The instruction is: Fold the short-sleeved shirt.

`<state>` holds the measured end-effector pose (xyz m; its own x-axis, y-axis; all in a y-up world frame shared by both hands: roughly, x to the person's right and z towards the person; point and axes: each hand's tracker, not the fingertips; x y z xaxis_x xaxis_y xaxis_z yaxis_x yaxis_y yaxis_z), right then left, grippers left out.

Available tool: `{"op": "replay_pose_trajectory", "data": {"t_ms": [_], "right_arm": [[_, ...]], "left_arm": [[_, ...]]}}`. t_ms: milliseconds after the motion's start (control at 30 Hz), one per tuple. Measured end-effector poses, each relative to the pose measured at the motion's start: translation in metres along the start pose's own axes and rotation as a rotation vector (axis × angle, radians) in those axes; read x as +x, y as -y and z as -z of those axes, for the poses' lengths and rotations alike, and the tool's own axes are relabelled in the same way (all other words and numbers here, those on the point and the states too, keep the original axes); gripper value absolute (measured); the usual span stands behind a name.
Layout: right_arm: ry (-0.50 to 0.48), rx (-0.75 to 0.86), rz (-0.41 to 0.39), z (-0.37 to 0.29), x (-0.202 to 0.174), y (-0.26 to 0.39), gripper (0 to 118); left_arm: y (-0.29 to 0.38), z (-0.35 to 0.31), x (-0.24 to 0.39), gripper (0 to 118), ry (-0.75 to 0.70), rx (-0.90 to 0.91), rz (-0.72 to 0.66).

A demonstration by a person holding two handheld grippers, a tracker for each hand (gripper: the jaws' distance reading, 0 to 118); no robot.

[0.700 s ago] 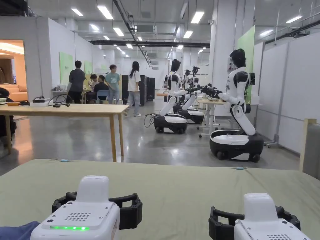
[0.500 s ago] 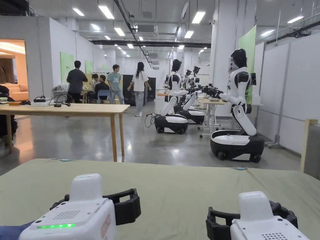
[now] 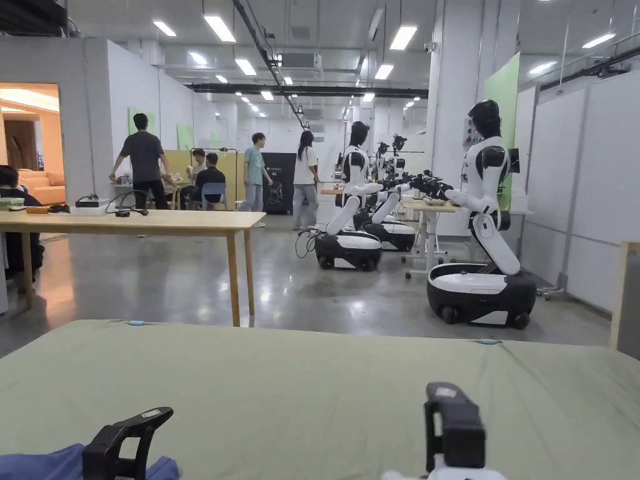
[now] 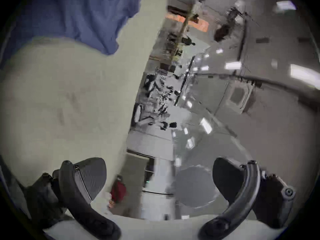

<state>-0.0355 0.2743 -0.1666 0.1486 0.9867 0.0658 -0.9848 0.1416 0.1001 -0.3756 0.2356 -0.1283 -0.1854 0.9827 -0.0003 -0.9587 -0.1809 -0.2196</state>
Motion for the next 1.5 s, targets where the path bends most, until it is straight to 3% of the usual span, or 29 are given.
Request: {"op": "replay_pose_trajectory", "data": {"t_ms": [67,100,167,233,267,367,467,633,833,1000,1033,1067,1100,1133,1167,1233,1500], "right_arm": [[-0.081,-0.060,0.467,0.004,0.033,0.005,118],[-0.097,-0.107,0.742,0.008,0.049,0.012,118],[-0.155,-0.170,1.173,0.015,0.071,0.036,118],[-0.203,-0.180,1.520,0.020,0.079,0.062,118],[-0.213,-0.170,1.601,0.022,0.080,0.070,118],[-0.133,-0.180,1.541,0.021,0.080,0.075,118],[-0.054,-0.175,1.487,0.016,0.079,0.072,118],[-0.066,-0.201,1.374,0.014,0.076,0.066,118],[-0.073,-0.206,1.331,0.017,0.071,0.062,118],[-0.110,-0.223,1.344,0.018,0.069,0.060,118],[-0.117,-0.216,1.346,0.017,0.069,0.060,112],[-0.116,-0.210,1.352,0.015,0.068,0.061,78],[-0.108,-0.219,1.352,0.016,0.068,0.060,29],[-0.085,-0.241,1.357,0.019,0.067,0.060,1],[-0.080,-0.228,1.375,0.018,0.067,0.062,1],[-0.130,-0.239,1.395,0.018,0.069,0.066,1],[-0.082,-0.285,1.341,0.015,0.064,0.070,1]], "left_arm": [[0.021,0.000,0.033,118,-0.118,0.015,0.324],[0.034,0.003,0.052,118,-0.188,0.037,0.553],[0.055,0.019,0.078,118,-0.316,0.109,1.026],[0.092,0.030,0.091,118,-0.442,0.213,1.450],[0.106,0.035,0.093,118,-0.495,0.262,1.602],[0.115,0.047,0.094,118,-0.472,0.304,1.747],[0.120,0.047,0.093,118,-0.472,0.269,1.777],[0.114,0.045,0.094,118,-0.451,0.251,1.724],[0.114,0.046,0.090,118,-0.463,0.231,1.716],[0.114,0.046,0.090,118,-0.462,0.218,1.710],[0.114,0.045,0.090,115,-0.461,0.219,1.711],[0.114,0.044,0.090,101,-0.458,0.213,1.715],[0.117,0.044,0.091,70,-0.458,0.210,1.724],[0.118,0.045,0.090,21,-0.460,0.213,1.730],[0.118,0.046,0.090,0,-0.473,0.214,1.727],[0.115,0.044,0.087,0,-0.465,0.212,1.724],[0.104,0.040,0.087,0,-0.452,0.181,1.656]]}}
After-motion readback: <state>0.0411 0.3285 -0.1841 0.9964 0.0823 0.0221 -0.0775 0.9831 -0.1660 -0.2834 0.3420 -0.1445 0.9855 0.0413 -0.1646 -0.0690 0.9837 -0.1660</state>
